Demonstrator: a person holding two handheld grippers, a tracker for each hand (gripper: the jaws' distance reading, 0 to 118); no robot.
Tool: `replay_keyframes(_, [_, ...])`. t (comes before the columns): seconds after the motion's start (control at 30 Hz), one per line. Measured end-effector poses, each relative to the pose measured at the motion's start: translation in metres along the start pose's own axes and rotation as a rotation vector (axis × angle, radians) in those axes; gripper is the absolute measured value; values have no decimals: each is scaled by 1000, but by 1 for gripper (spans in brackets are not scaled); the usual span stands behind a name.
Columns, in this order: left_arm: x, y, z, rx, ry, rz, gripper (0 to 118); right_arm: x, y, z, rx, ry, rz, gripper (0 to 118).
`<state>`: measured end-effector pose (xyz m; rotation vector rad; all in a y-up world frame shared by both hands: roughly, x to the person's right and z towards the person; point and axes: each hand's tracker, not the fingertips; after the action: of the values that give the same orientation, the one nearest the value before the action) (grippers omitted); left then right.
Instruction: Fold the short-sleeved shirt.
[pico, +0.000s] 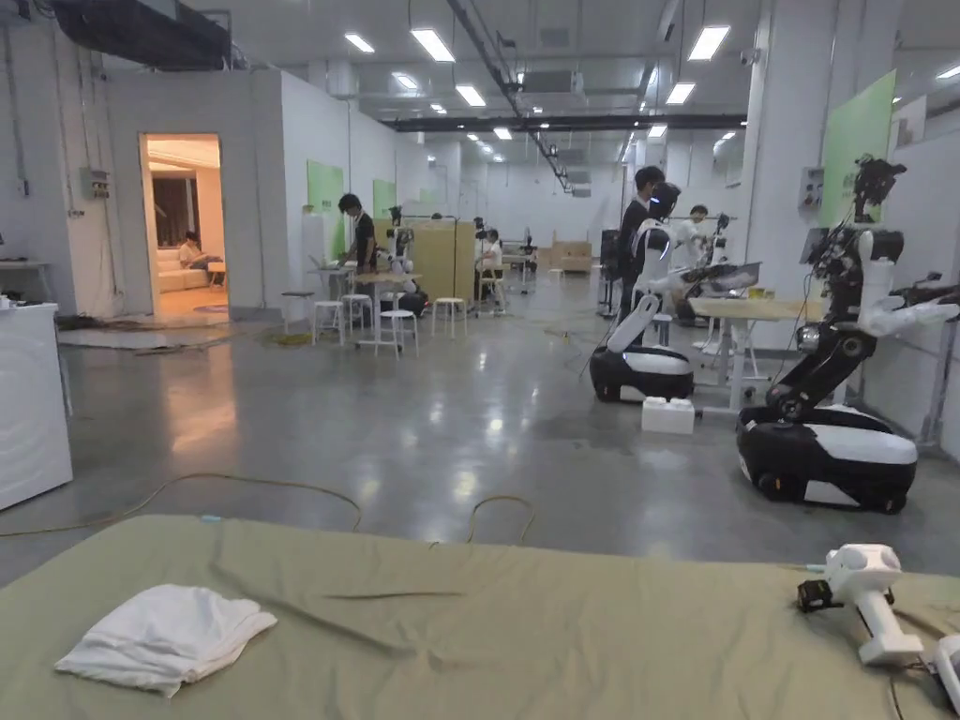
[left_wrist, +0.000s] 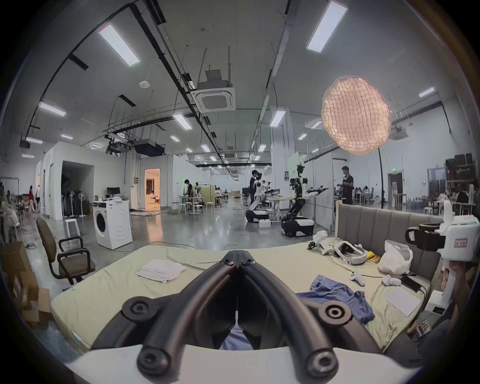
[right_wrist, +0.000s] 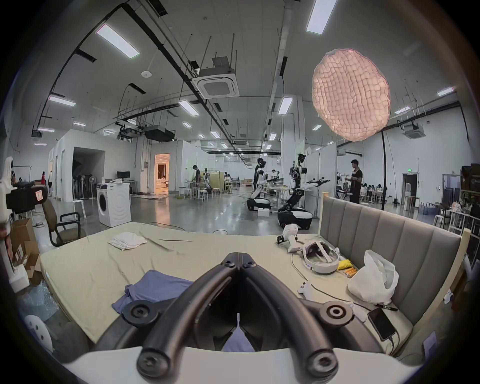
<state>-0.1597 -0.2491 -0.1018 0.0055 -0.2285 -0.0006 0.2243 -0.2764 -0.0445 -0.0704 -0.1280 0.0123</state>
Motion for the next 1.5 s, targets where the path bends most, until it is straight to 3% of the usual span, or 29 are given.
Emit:
replay_keyframes(0.1, [-18, -26, -26, -58, 10, 76, 79, 6, -9, -3, -29, 13, -39, 0])
replay_keyframes(0.2, [-40, -74, -72, -293, -49, 147, 82, 12, -22, -7, -67, 7, -34, 0])
replay_keyframes(0.43, [-68, -232, -176, -757, -1, 295, 82, 21, -51, -22, -208, -36, -61, 0])
replay_keyframes(0.53, [-69, -284, -205, -880, 45, 200, 81, 25, -59, -25, -253, -61, -52, 0])
replay_keyframes(0.6, [-71, -305, -216, -955, 41, 238, 76, 29, -64, -27, -282, -77, -51, 0])
replay_keyframes(0.7, [-71, -322, -225, -953, 70, 240, 25, 31, -72, -29, -320, -99, -50, 0])
replay_keyframes(0.8, [-66, -317, -224, -944, 53, 261, 14, 32, -81, -36, -353, -102, -60, 0])
replay_keyframes(0.93, [-55, -321, -228, -976, 50, 168, 12, 32, -94, -51, -396, -79, -98, 0])
replay_keyframes(0.97, [-55, -321, -229, -985, 53, 173, 12, 34, -100, -58, -405, -74, -121, 5])
replay_keyframes(1.03, [-56, -319, -231, -997, 49, 171, 12, 44, -117, -75, -477, -70, -194, 66])
replay_keyframes(1.07, [-57, -318, -232, -1003, 47, 169, 12, 53, -132, -87, -517, -39, -240, 85])
replay_keyframes(1.17, [-56, -318, -232, -1014, 39, 148, 12, 82, -184, -117, -603, -85, -353, 83])
replay_keyframes(1.27, [-55, -319, -232, -1016, 40, 149, 12, 103, -232, -156, -745, -211, -358, 81])
replay_keyframes(1.33, [-55, -318, -231, -1011, 43, 154, 12, 115, -262, -173, -854, -272, -334, 51])
replay_keyframes(1.4, [-55, -319, -232, -1010, 45, 154, 12, 116, -282, -180, -908, -225, -357, 50])
replay_keyframes(1.43, [-55, -319, -232, -1011, 45, 152, 12, 111, -283, -178, -855, -250, -305, 50])
replay_keyframes(1.47, [-55, -318, -232, -1012, 44, 152, 12, 106, -276, -174, -825, -250, -269, 44])
replay_keyframes(1.5, [-56, -317, -233, -1017, 40, 152, 12, 104, -271, -176, -848, -244, -268, 26])
